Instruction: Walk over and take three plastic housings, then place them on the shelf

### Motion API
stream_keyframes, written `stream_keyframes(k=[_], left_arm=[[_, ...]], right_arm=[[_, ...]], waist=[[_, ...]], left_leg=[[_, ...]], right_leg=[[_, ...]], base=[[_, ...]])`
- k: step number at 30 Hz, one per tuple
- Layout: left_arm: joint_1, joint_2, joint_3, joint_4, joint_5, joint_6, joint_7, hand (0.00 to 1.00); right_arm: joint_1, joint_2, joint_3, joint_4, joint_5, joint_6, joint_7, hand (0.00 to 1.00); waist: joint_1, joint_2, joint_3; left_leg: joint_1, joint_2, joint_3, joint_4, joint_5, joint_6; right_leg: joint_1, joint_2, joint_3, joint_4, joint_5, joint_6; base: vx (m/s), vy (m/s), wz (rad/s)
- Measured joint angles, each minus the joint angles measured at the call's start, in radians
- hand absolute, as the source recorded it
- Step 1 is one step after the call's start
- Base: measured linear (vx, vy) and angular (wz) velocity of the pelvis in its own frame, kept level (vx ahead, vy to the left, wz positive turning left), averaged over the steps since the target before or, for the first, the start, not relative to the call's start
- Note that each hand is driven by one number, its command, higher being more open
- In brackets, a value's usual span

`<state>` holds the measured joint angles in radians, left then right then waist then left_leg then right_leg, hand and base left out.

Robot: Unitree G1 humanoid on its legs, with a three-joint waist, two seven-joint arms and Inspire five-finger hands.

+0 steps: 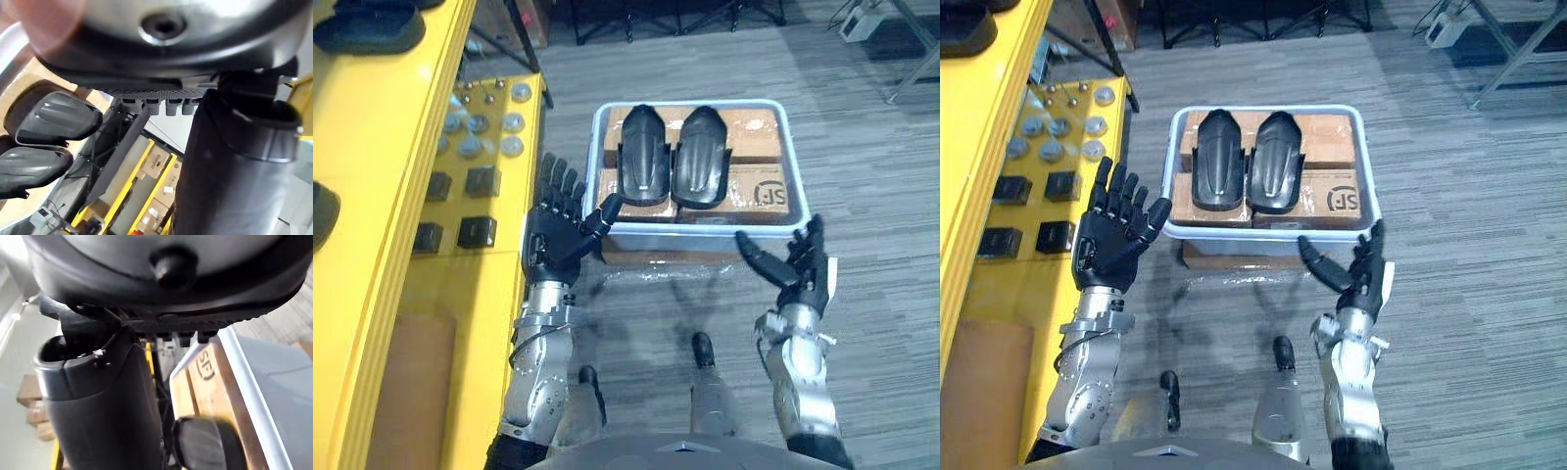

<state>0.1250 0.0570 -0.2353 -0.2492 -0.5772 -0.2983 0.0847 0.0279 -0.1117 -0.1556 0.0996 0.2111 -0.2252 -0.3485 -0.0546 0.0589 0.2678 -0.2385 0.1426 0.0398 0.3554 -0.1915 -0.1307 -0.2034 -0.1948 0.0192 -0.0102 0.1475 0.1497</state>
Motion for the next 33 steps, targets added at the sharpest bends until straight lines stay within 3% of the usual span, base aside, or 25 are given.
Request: stream_keyframes(k=[5, 11, 15, 23, 27, 33], left_arm=[[-0.133, 0.003, -0.014, -0.004, -0.002, 0.003, 0.0, 1.0], [-0.178, 0.059, -0.083, 0.027, 0.002, 0.042, -0.025, 1.0], [-0.224, 0.06, -0.089, 0.11, 0.0, 0.042, -0.024, 1.0], [-0.282, 0.055, -0.109, 0.229, 0.0, 0.041, 0.013, 1.0], [-0.29, 0.055, -0.112, 0.29, 0.0, 0.041, 0.024, 1.0], [-0.297, 0.062, -0.112, 0.328, -0.002, 0.038, 0.051, 1.0]], right_arm=[[-0.282, -0.135, -0.074, 0.113, 0.002, 0.041, -0.082, 1.0], [-0.527, -0.308, -0.081, 0.315, 0.052, 0.088, -0.08, 1.0], [-0.654, -0.42, -0.045, 0.488, 0.091, 0.121, -0.048, 1.0], [-0.905, -0.6, 0.086, 0.809, 0.185, 0.163, 0.021, 1.0], [-1.001, -0.648, 0.136, 0.892, 0.209, 0.181, 0.038, 1.0], [-1.097, -0.717, 0.196, 0.996, 0.207, 0.224, 0.066, 1.0]], waist=[[0.017, 0.01, 0.107], [0.037, 0.011, 0.157], [0.063, 0.02, 0.166], [0.109, 0.072, 0.209], [0.115, 0.094, 0.222], [0.138, 0.101, 0.224]], left_leg=[[-0.076, 0.008, -0.046, 0.048, -0.005, -0.007], [-0.146, 0.008, -0.074, 0.085, -0.005, -0.009], [-0.199, 0.006, -0.093, 0.105, -0.006, -0.009], [-0.238, -0.002, -0.133, 0.116, 0.001, -0.005], [-0.249, -0.014, -0.141, 0.115, 0.01, -0.001], [-0.283, -0.028, -0.158, 0.132, 0.018, 0.003]], right_leg=[[-0.009, 0.012, -0.046, -0.035, 0.023, -0.004], [-0.045, 0.017, -0.066, -0.043, 0.038, -0.003], [-0.079, 0.019, -0.081, -0.042, 0.05, -0.003], [-0.096, 0.017, -0.133, -0.026, 0.058, -0.006], [-0.111, 0.007, -0.147, -0.007, 0.058, -0.006], [-0.128, -0.004, -0.17, 0.001, 0.059, -0.004]], base=[[-0.07, -0.008, 0.17], [-0.05, 0.005, 0.09], [-0.02, 0.026, 0.09], [-0.02, 0.012, 0.11], [-0.03, 0.02, 0.11], [-0.04, 0.021, 0.09]])
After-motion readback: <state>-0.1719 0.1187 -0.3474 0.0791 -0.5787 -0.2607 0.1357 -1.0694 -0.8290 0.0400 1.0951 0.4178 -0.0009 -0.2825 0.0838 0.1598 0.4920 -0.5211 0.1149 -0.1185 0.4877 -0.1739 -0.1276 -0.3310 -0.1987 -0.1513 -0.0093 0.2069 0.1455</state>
